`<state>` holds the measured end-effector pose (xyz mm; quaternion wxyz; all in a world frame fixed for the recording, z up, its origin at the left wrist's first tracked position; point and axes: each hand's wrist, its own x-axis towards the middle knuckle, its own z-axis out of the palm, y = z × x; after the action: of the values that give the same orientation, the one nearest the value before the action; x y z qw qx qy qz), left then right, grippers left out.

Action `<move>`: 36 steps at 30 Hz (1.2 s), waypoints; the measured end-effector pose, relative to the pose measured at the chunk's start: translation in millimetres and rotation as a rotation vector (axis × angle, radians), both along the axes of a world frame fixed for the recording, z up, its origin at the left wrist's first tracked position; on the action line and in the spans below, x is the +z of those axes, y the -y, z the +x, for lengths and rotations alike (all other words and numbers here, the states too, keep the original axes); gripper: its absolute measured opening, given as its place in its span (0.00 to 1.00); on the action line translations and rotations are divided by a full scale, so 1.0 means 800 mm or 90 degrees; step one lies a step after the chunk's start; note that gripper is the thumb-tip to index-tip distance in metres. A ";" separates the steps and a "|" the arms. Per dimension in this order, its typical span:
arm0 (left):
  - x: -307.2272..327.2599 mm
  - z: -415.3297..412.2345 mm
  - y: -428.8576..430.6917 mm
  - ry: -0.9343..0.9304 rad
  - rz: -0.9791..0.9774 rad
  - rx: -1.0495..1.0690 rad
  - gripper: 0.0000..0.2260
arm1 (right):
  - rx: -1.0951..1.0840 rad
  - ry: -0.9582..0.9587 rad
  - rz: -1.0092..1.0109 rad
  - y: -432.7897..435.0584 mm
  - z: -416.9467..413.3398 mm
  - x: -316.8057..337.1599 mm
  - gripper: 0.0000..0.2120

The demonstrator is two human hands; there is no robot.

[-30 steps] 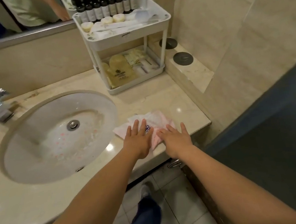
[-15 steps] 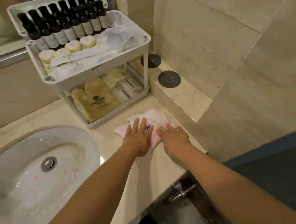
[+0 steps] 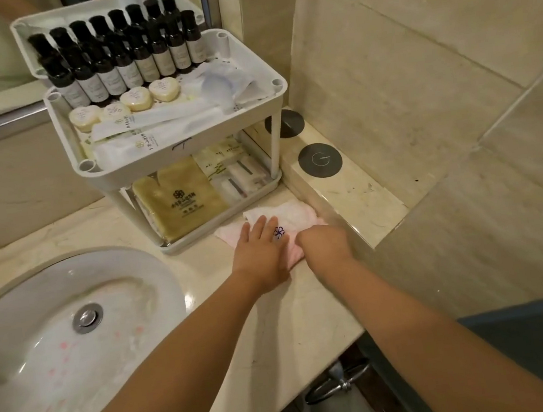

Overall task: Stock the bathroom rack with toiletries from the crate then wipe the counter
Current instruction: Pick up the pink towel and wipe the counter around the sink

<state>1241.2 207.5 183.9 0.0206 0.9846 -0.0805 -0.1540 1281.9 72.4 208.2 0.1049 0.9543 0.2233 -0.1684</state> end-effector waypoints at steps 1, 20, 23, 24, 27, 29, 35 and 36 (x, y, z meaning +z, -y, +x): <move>0.002 -0.004 0.000 0.047 -0.008 -0.002 0.25 | 0.015 0.007 0.004 0.002 0.001 -0.001 0.11; 0.152 0.012 -0.024 0.390 -0.151 0.283 0.13 | -0.079 0.042 0.557 -0.013 0.041 0.132 0.09; 0.162 -0.002 -0.022 0.436 -0.146 0.256 0.14 | -0.033 0.065 0.567 -0.007 0.035 0.141 0.08; 0.161 -0.007 -0.021 0.442 -0.139 0.246 0.13 | -0.019 0.068 0.562 -0.003 0.031 0.139 0.08; 0.144 -0.029 -0.013 0.395 -0.088 0.210 0.12 | 0.007 0.048 0.511 0.014 0.017 0.123 0.09; 0.124 -0.046 -0.004 0.308 -0.048 0.181 0.11 | 0.021 0.014 0.441 0.027 0.002 0.106 0.09; 0.061 -0.092 0.035 0.072 -0.028 0.138 0.13 | 0.061 -0.141 0.246 0.069 -0.047 0.047 0.14; 0.053 -0.097 0.041 0.047 -0.050 0.152 0.13 | 0.064 -0.153 0.235 0.075 -0.052 0.039 0.14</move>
<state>1163.4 174.3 226.1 0.0742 0.9906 0.0304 -0.1112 1240.0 12.3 239.7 -0.0907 0.9181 0.3084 -0.2320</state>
